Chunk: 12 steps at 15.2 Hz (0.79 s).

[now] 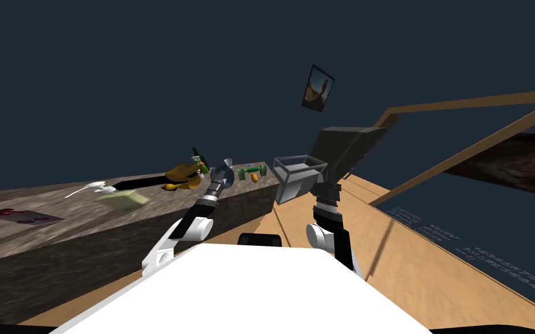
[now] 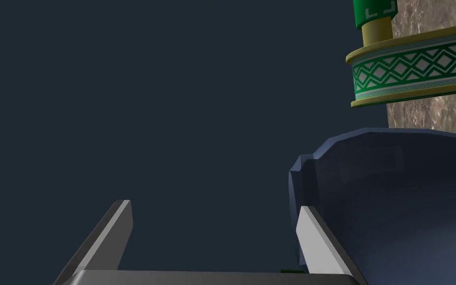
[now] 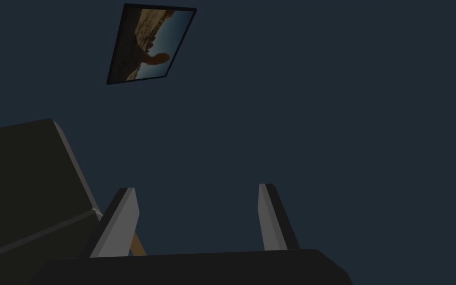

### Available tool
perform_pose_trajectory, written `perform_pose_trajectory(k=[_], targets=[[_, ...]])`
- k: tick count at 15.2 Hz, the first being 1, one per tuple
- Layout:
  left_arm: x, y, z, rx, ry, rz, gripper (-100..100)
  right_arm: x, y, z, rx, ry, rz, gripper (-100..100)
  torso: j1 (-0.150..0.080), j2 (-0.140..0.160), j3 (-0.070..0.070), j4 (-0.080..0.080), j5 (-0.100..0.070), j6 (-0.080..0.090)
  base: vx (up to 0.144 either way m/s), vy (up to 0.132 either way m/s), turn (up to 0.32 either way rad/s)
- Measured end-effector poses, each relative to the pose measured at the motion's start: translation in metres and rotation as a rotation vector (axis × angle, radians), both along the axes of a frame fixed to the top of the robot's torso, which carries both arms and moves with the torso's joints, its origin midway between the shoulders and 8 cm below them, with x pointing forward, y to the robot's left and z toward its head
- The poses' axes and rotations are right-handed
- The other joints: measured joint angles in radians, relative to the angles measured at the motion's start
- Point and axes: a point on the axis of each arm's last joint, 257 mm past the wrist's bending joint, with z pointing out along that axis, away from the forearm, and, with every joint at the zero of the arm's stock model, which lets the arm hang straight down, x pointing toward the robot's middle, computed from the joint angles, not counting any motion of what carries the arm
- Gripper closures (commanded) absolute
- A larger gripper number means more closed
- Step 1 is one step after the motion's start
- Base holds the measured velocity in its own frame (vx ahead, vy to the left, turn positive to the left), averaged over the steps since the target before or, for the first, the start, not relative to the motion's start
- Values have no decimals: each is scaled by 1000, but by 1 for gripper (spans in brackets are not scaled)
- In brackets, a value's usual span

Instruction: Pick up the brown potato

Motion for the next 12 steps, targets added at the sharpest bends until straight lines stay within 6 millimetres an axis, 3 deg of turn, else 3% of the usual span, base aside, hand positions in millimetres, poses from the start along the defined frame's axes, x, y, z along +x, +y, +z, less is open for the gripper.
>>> perform_pose_trajectory(k=[12], targets=[[26, 32, -51, 73, 229, 37, -100, 0, 0, 0, 0, 0, 0, 0, 1, -1, 0, 0, 0, 0, 19, -34, -111]])
